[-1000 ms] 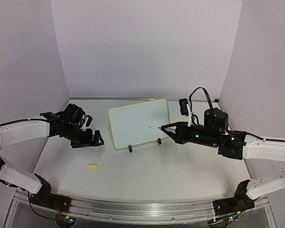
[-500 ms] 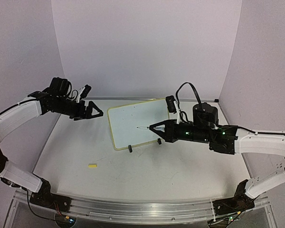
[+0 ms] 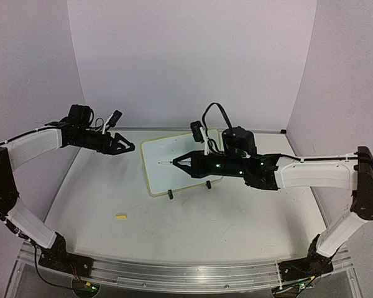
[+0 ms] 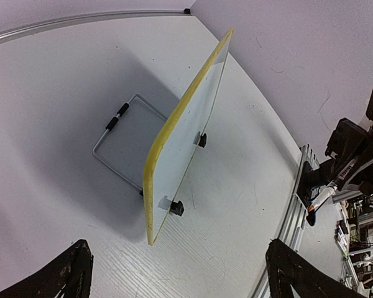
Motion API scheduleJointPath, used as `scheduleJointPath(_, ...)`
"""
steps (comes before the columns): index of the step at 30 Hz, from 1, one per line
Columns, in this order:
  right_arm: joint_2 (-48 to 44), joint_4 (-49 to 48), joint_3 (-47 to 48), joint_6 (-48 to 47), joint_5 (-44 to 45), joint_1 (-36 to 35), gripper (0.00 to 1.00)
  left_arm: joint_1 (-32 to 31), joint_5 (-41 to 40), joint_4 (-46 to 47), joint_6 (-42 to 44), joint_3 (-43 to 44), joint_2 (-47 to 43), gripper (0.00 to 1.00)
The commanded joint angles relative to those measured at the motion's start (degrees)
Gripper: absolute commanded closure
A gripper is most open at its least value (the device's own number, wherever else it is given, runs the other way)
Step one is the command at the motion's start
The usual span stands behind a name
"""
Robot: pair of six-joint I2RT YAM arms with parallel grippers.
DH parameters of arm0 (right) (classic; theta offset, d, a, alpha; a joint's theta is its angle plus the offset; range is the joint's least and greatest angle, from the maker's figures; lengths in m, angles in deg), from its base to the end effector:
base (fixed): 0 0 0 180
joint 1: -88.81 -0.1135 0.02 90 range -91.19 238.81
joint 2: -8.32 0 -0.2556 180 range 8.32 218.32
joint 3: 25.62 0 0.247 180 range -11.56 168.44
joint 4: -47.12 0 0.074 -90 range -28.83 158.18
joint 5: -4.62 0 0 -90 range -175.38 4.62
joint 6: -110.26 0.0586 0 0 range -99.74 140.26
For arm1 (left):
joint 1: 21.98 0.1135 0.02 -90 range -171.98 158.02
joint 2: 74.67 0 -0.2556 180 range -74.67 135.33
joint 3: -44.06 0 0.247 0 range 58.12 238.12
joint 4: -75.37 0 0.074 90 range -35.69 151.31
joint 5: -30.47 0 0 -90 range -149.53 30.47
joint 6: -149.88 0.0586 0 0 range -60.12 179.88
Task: Write a sentence on the whiteboard
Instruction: Hold the whiteboard at the center of the board.
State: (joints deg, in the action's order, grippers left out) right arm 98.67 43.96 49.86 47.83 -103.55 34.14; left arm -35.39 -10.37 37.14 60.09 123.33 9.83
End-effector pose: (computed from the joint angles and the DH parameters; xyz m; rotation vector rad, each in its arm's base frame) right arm 0.2090 0.3265 0.2794 -0.7026 1.8337 1.2769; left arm 0.3039 -0.1180 0.2681 0.6916 2.1364 -1.1101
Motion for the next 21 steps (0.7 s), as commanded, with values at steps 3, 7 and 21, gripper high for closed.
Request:
scheduleJointPath(3, 5.94, -4.82, 7.06, -0.29, -3.25, 1.26, 1.00, -1.84, -0.48, -2.61, 4.45, 5.35, 5.11, 0.06)
scheduleJointPath(7, 8.71, -5.45, 9.46, -0.39, -3.41, 1.70, 1.00, -2.84, -2.03, -3.97, 5.62, 8.38, 8.87, 0.13)
scheduleJointPath(21, 12.97, -6.87, 11.16, -0.13, -3.01, 3.33, 1.00, -4.41, -0.14, -2.84, 6.76, 11.78, 13.36, 0.54)
